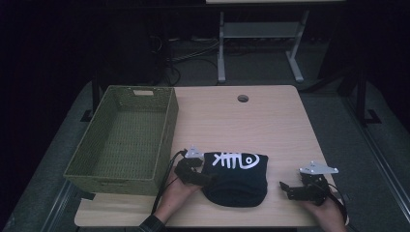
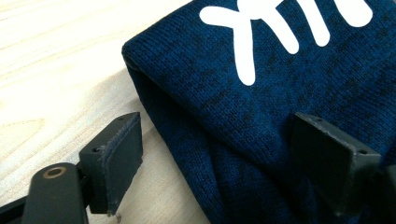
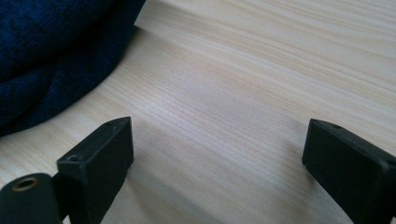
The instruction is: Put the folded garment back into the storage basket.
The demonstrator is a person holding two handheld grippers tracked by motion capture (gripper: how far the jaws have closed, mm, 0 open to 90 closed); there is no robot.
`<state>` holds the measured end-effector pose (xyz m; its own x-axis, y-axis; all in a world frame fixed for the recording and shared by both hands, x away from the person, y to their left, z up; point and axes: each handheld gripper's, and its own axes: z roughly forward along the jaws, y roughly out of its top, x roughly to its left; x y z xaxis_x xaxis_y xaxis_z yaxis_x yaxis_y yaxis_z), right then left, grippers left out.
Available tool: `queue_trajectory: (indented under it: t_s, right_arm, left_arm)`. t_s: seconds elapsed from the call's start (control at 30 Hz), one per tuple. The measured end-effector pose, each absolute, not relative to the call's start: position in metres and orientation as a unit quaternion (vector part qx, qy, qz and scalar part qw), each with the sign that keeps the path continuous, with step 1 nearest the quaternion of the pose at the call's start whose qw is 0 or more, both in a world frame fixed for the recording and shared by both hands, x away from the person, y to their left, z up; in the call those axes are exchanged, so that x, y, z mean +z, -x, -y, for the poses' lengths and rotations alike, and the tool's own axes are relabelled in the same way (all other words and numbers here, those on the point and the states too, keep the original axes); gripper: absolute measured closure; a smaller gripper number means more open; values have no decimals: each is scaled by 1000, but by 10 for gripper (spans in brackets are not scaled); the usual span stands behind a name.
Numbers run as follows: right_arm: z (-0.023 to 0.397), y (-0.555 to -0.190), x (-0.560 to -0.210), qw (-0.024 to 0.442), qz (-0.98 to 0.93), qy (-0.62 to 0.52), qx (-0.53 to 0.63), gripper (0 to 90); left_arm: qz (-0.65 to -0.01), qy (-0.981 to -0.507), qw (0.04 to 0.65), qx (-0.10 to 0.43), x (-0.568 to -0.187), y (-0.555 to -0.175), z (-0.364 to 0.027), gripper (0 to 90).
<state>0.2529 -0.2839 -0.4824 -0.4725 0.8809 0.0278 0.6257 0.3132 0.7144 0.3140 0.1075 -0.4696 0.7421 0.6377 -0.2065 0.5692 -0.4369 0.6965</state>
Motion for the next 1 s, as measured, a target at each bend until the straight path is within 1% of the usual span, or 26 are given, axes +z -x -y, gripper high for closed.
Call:
queue_trajectory:
  t_s: [0.2, 0.27, 0.3, 0.37, 0.63, 0.73, 0.8, 1.0]
  right_arm:
    - [284, -253, -482, 188, -789, -476, 340, 83]
    - [284, -253, -482, 188, -789, -477, 339, 83]
    - [284, -253, -482, 188, -789, -476, 340, 83]
    - [284, -253, -482, 188, -789, -476, 340, 83]
    - [283, -253, -482, 186, -790, -476, 340, 83]
    - [283, -253, -482, 186, -790, -476, 340, 83]
    - [283, -253, -482, 186, -790, -475, 340, 83]
    - [283, -253, -482, 186, -790, -475, 340, 83]
  left_arm:
    - [-345, -850, 397, 41, -470, -313, -107, 266]
    - [-340, -851, 399, 34, -470, -313, -107, 326]
    - [-338, -852, 400, 30, -469, -313, -107, 342]
    - [-337, -851, 403, 19, -469, -313, -107, 421]
    - [-332, -850, 409, -10, -469, -315, -108, 606]
    - [-323, -857, 402, -3, -466, -314, -105, 664]
    - [-317, -862, 395, 7, -464, -313, -103, 688]
    - [-315, -865, 390, 20, -460, -312, -101, 705]
